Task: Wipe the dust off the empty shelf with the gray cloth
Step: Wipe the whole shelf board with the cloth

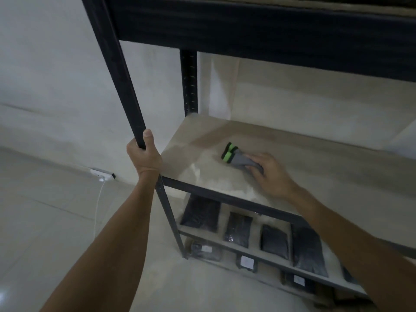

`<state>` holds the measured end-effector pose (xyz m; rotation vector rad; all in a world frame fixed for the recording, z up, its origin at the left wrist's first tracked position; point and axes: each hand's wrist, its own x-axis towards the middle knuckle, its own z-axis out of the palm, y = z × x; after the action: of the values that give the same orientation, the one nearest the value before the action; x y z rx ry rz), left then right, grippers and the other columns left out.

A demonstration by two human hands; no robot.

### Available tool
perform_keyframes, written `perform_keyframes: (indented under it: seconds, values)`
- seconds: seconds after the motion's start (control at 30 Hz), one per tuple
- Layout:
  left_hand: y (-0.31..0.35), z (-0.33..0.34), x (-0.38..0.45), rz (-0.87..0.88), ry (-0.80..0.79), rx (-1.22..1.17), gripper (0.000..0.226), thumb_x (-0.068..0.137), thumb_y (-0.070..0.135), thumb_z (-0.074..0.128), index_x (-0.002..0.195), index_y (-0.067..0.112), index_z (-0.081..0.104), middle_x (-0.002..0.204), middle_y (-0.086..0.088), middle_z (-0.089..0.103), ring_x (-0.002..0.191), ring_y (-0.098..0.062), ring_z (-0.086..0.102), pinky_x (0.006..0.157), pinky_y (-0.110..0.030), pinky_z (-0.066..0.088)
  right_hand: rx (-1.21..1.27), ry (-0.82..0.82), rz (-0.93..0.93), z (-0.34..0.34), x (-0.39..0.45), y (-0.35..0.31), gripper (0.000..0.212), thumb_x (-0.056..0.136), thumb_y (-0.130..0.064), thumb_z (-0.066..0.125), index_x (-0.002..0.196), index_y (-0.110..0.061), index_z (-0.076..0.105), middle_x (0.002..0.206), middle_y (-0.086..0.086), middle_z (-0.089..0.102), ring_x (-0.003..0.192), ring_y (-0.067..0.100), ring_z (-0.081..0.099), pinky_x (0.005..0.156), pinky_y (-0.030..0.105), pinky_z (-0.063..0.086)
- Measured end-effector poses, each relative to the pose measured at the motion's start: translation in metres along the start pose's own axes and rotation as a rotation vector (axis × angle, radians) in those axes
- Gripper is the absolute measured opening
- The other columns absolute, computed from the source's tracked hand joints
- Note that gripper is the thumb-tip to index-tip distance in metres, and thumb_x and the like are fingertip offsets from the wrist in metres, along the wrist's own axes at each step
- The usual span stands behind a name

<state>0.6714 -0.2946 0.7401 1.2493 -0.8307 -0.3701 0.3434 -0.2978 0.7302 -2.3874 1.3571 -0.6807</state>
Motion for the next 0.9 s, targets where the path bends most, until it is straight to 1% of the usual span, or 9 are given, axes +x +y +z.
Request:
perform_keyframes:
  seconds: [0.13,0.23,0.33,0.43,0.5,0.6,0.67,0.8,0.9]
  values:
    - [-0.006,-0.001,0.001,0.003,-0.013,-0.003,0.054,0.088,0.063,0.044,0.06,0.018,0.032,0.056,-0.002,0.028,0.05,-0.016,0.028,0.05,-0.029,0.021,0.115,-0.085,-0.068,0.02,-0.048,-0.052,0.038,0.096,-0.013,0.054,0.133,-0.01,0.063,0.125,0.003,0.065,0.104,0.015,0.053,0.092,0.022,0.039]
    - [-0.007,0.0,0.001,0.002,-0.01,-0.005,0.054,0.087,0.064,0.044,0.059,0.019,0.033,0.056,-0.001,0.028,0.05,-0.015,0.027,0.05,-0.027,0.023,0.217,-0.1,-0.116,0.02,-0.062,-0.073,0.039,0.094,-0.003,0.057,0.132,-0.008,0.063,0.126,0.0,0.064,0.11,0.007,0.052,0.099,0.009,0.033]
    - [-0.007,0.0,0.002,0.0,-0.002,-0.025,0.057,0.087,0.067,0.046,0.059,0.019,0.033,0.055,-0.002,0.028,0.05,-0.016,0.027,0.051,-0.03,0.021,0.181,0.041,-0.044,-0.001,-0.023,-0.056,0.037,0.096,-0.015,0.053,0.129,-0.007,0.065,0.125,0.003,0.066,0.113,0.015,0.058,0.097,0.013,0.038]
    - [-0.008,0.001,0.003,-0.019,0.006,-0.02,0.056,0.087,0.065,0.046,0.06,0.018,0.034,0.056,-0.004,0.029,0.051,-0.019,0.028,0.052,-0.036,0.023,0.038,0.07,0.074,-0.013,0.024,-0.014,0.038,0.101,-0.02,0.048,0.131,-0.002,0.061,0.127,0.015,0.064,0.114,0.029,0.059,0.089,0.018,0.036]
    - [-0.007,0.001,0.002,-0.01,-0.001,-0.024,0.055,0.087,0.064,0.045,0.059,0.018,0.034,0.056,-0.003,0.029,0.05,-0.018,0.028,0.051,-0.035,0.023,-0.065,0.063,0.111,-0.003,0.033,-0.001,0.037,0.103,-0.021,0.045,0.133,-0.004,0.059,0.128,0.019,0.062,0.114,0.035,0.058,0.091,0.028,0.04]
    - [-0.002,0.002,0.001,0.006,-0.01,-0.039,0.053,0.086,0.065,0.045,0.059,0.02,0.035,0.055,0.0,0.03,0.049,-0.015,0.029,0.05,-0.028,0.024,-0.131,0.096,0.057,0.019,0.019,-0.013,0.041,0.095,-0.023,0.048,0.131,-0.009,0.062,0.116,0.016,0.066,0.098,0.038,0.059,0.084,0.047,0.05]
    - [-0.002,0.002,0.0,0.004,-0.013,-0.056,0.051,0.086,0.063,0.047,0.059,0.022,0.033,0.055,0.001,0.028,0.049,-0.015,0.027,0.05,-0.028,0.022,-0.129,0.061,-0.015,0.027,0.006,-0.027,0.041,0.093,-0.017,0.053,0.132,-0.01,0.061,0.113,0.012,0.065,0.093,0.034,0.056,0.082,0.043,0.046]
    - [-0.003,0.0,0.001,0.009,-0.014,-0.058,0.053,0.086,0.064,0.048,0.058,0.022,0.032,0.054,0.002,0.028,0.049,-0.016,0.026,0.051,-0.032,0.021,-0.046,0.008,-0.117,0.031,-0.015,-0.054,0.046,0.092,-0.01,0.051,0.138,-0.01,0.057,0.114,0.005,0.059,0.095,0.017,0.043,0.078,0.024,0.031]
    - [0.0,0.0,-0.001,0.029,-0.018,-0.042,0.053,0.085,0.066,0.047,0.058,0.023,0.033,0.053,0.005,0.029,0.047,-0.01,0.028,0.05,-0.027,0.022,0.07,-0.123,-0.18,0.032,-0.032,-0.08,0.044,0.095,-0.015,0.05,0.138,-0.017,0.058,0.116,-0.004,0.058,0.098,0.013,0.046,0.082,0.026,0.039]
